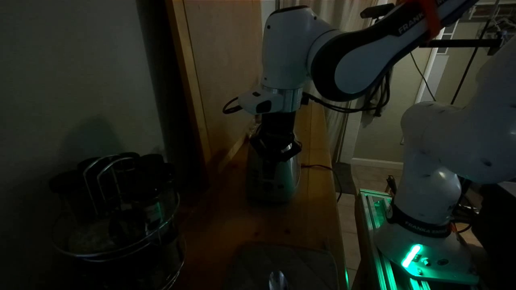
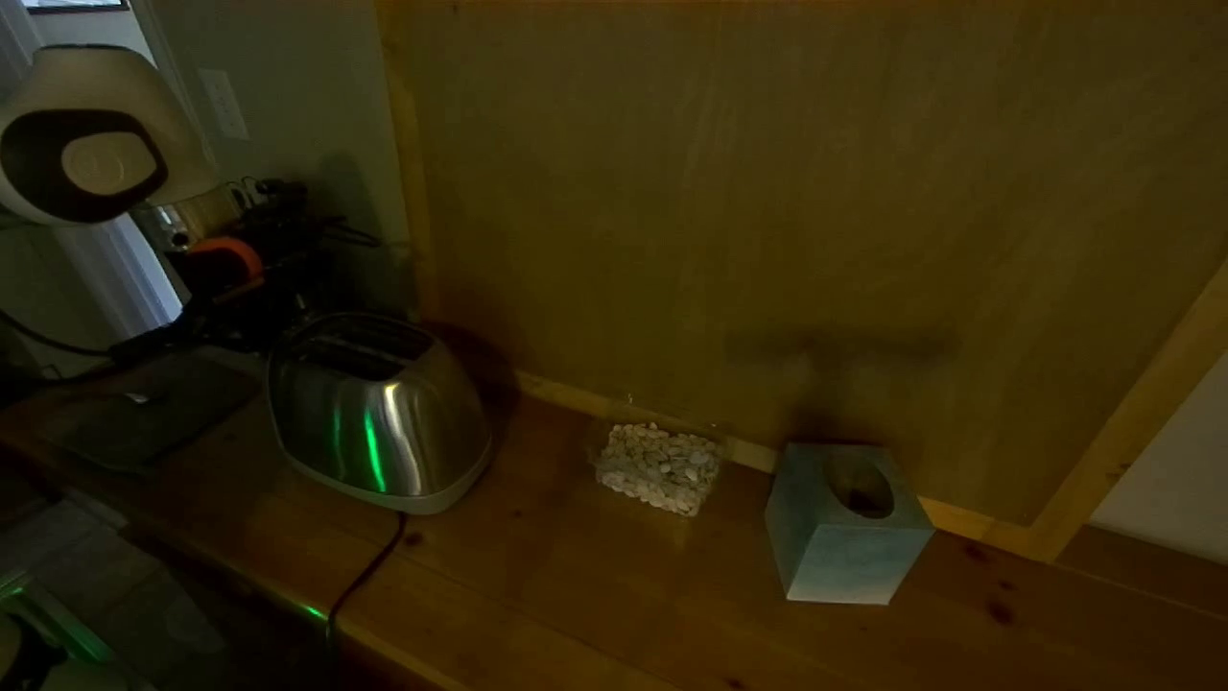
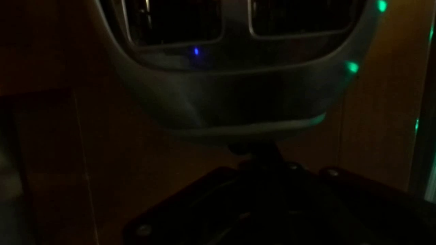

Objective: Push down the toaster lever

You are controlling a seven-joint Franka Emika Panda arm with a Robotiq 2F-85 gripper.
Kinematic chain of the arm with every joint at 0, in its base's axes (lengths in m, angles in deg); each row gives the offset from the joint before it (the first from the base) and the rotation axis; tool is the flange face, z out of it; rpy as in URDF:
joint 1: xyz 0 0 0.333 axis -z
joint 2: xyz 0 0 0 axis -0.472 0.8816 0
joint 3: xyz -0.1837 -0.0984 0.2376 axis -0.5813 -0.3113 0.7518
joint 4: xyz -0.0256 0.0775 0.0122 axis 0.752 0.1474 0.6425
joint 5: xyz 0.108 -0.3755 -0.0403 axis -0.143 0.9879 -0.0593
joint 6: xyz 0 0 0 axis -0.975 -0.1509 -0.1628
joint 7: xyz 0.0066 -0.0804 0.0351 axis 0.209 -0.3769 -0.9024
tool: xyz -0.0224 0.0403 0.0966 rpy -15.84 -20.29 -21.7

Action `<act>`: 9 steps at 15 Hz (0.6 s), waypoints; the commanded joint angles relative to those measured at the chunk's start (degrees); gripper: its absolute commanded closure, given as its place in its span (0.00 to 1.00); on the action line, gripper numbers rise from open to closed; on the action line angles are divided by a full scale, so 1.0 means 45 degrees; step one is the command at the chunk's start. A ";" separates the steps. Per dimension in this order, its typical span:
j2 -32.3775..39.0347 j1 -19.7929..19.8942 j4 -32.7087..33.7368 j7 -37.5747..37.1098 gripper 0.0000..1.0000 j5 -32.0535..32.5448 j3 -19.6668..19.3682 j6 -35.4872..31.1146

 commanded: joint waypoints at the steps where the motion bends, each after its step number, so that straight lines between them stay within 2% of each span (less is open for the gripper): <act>1: 0.0956 0.0153 0.0025 -0.0225 1.00 0.0252 0.0025 -0.0542; 9: 0.1442 0.0116 0.0058 -0.0365 1.00 0.0164 0.0037 -0.0793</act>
